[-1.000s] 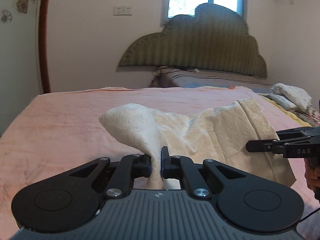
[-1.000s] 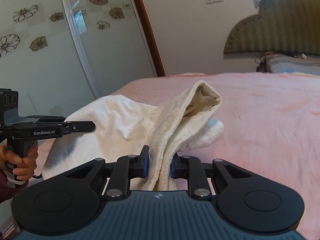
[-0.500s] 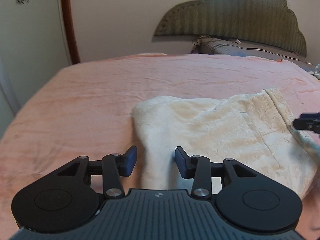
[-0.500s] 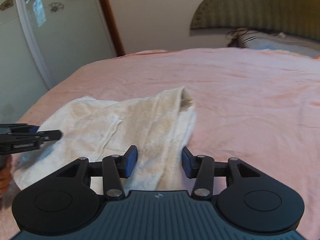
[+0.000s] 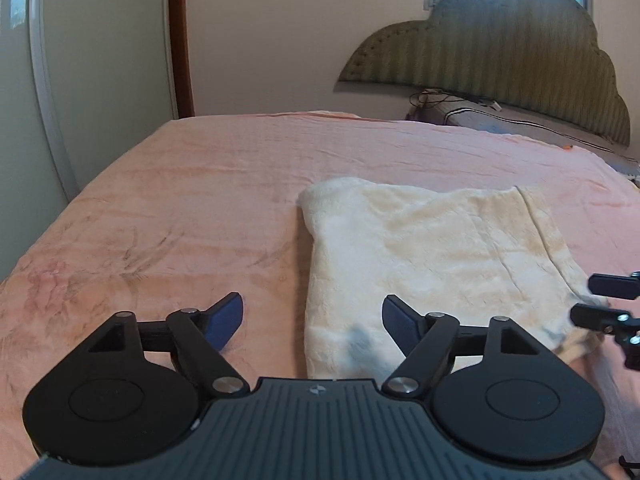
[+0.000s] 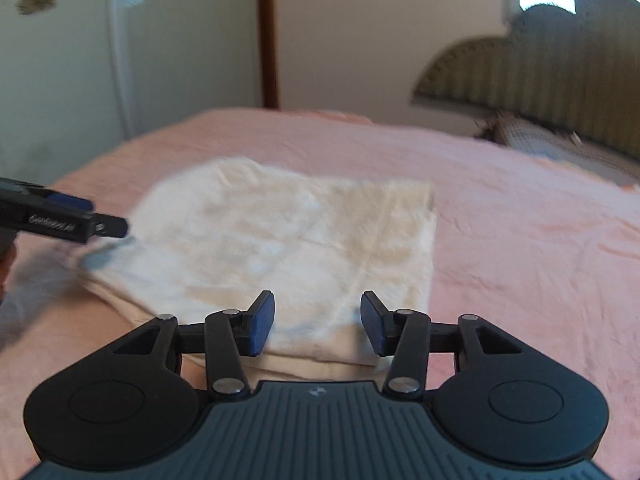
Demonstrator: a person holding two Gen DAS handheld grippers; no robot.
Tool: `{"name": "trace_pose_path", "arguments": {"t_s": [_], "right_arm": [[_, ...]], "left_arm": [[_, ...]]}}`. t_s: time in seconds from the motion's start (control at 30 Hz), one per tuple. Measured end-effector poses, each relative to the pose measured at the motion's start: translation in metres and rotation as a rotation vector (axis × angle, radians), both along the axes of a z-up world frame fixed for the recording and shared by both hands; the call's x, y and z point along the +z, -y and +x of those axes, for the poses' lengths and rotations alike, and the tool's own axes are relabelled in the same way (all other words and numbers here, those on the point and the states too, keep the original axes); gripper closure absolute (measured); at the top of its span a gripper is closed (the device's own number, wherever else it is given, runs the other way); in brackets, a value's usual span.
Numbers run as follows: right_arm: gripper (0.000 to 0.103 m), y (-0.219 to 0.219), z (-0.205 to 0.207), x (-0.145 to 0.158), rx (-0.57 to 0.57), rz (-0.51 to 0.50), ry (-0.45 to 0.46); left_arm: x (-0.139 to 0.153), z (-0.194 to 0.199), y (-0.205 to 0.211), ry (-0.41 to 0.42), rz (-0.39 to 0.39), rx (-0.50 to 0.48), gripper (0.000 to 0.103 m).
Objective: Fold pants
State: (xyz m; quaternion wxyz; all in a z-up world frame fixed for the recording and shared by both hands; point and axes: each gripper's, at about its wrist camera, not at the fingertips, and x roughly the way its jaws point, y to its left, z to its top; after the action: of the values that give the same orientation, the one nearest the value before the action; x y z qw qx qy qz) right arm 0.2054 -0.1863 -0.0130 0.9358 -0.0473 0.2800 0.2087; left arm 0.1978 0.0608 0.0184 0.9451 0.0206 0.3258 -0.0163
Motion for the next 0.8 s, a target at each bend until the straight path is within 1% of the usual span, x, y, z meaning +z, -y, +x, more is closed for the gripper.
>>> {"name": "trace_pose_path", "arguments": {"t_s": [0.03, 0.1, 0.13, 0.17, 0.2, 0.27, 0.33, 0.4, 0.5, 0.57, 0.63, 0.67, 0.73, 0.77, 0.8], "right_arm": [[0.056, -0.005, -0.001, -0.004, 0.011, -0.018, -0.011], [0.056, -0.008, 0.008, -0.020, -0.008, -0.058, -0.048], [0.056, -0.004, 0.012, -0.025, -0.026, -0.027, -0.060], [0.056, 0.001, 0.010, -0.023, -0.056, 0.028, -0.078], [0.056, 0.003, 0.005, -0.016, -0.089, 0.053, -0.083], [0.056, 0.002, -0.012, -0.003, -0.101, 0.050, -0.034], [0.056, 0.001, -0.030, 0.004, -0.099, 0.050, -0.018], [0.055, 0.000, -0.044, 0.004, -0.084, 0.071, -0.040], [0.055, -0.003, -0.063, -0.005, -0.078, 0.102, -0.101], [0.053, -0.009, -0.075, -0.010, -0.070, 0.102, -0.131], [0.051, -0.015, -0.088, -0.008, -0.075, 0.107, -0.140], [0.050, -0.016, -0.094, -0.003, -0.078, 0.130, -0.139], [0.035, -0.012, -0.105, 0.009, -0.080, 0.249, -0.137], [0.017, -0.010, -0.109, 0.014, -0.085, 0.313, -0.128], [0.005, -0.010, -0.111, 0.019, -0.095, 0.352, -0.114]], "left_arm": [[-0.006, -0.002, 0.006, -0.014, 0.035, -0.020, 0.021], [-0.023, 0.005, 0.017, -0.048, 0.109, -0.026, 0.020], [-0.028, 0.007, 0.017, -0.049, 0.108, -0.011, 0.020], [-0.026, 0.003, 0.013, -0.043, 0.086, 0.006, 0.022], [-0.022, -0.002, 0.009, -0.039, 0.057, 0.014, 0.021], [-0.013, -0.011, 0.005, -0.031, 0.032, 0.012, 0.021], [-0.008, -0.021, 0.004, -0.027, 0.028, 0.015, 0.020], [-0.008, -0.030, 0.003, -0.047, 0.016, 0.010, 0.020], [-0.014, -0.043, 0.004, -0.106, -0.016, 0.000, 0.020], [-0.017, -0.051, 0.004, -0.137, -0.037, 0.006, 0.020], [-0.019, -0.062, 0.004, -0.150, -0.057, 0.003, 0.019], [-0.019, -0.065, 0.005, -0.148, -0.061, -0.003, 0.019], [-0.020, -0.072, 0.009, -0.140, -0.058, -0.005, 0.017], [-0.021, -0.074, 0.011, -0.137, -0.050, -0.007, 0.015], [-0.022, -0.075, 0.014, -0.134, -0.039, -0.008, 0.014]]}}
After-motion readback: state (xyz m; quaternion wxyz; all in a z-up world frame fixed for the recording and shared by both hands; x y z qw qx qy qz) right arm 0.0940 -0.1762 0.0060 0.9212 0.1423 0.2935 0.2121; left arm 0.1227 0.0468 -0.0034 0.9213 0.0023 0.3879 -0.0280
